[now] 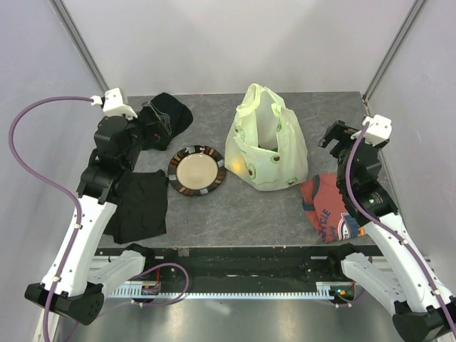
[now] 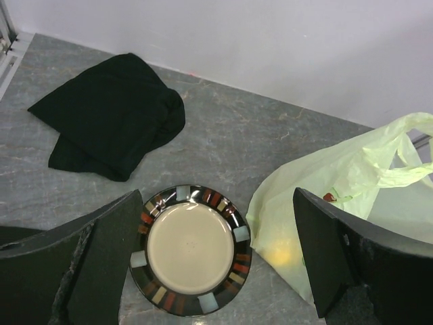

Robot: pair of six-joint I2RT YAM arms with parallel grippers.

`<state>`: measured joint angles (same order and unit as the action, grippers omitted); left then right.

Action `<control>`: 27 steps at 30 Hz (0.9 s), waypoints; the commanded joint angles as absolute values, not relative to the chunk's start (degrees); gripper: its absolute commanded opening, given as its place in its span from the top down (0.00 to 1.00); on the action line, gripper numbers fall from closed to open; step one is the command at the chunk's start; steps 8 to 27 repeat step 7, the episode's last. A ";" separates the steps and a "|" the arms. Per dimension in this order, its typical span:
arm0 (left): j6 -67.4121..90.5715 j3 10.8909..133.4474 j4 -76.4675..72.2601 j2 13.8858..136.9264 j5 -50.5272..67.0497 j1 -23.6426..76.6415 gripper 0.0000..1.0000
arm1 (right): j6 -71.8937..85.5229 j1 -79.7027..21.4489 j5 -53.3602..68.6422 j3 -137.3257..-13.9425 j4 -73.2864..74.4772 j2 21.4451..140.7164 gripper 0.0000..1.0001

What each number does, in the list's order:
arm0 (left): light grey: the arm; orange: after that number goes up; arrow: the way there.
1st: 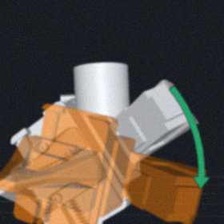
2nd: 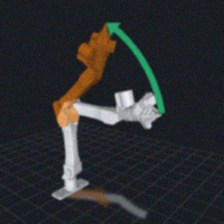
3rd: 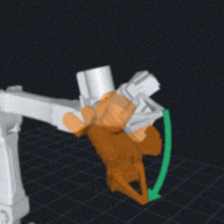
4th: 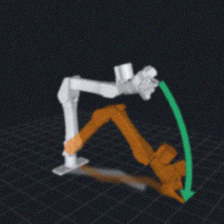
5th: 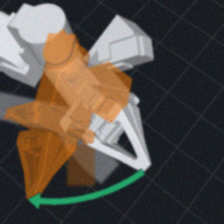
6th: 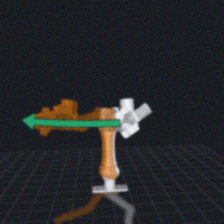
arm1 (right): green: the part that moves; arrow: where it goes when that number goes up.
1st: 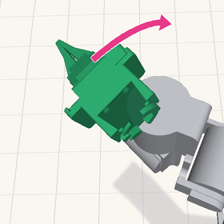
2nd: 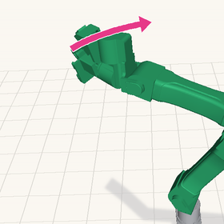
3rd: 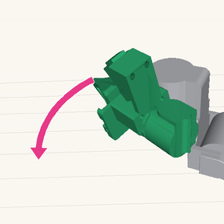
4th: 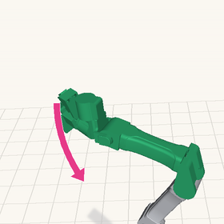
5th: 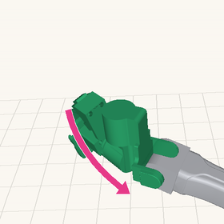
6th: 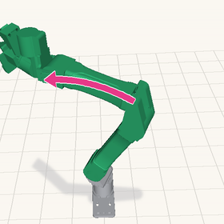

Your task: Place the fruits into the plastic bag

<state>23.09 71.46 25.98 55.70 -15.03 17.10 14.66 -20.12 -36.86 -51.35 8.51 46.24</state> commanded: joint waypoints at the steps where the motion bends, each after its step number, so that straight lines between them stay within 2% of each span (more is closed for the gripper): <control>1: 22.68 71.10 26.63 54.05 -17.05 17.05 0.01 | 17.22 -20.04 -39.73 -50.01 8.35 43.95 0.02; 27: 22.06 70.93 26.81 53.62 -16.87 17.05 0.01 | 17.23 -20.04 -40.52 -50.18 8.35 44.21 0.02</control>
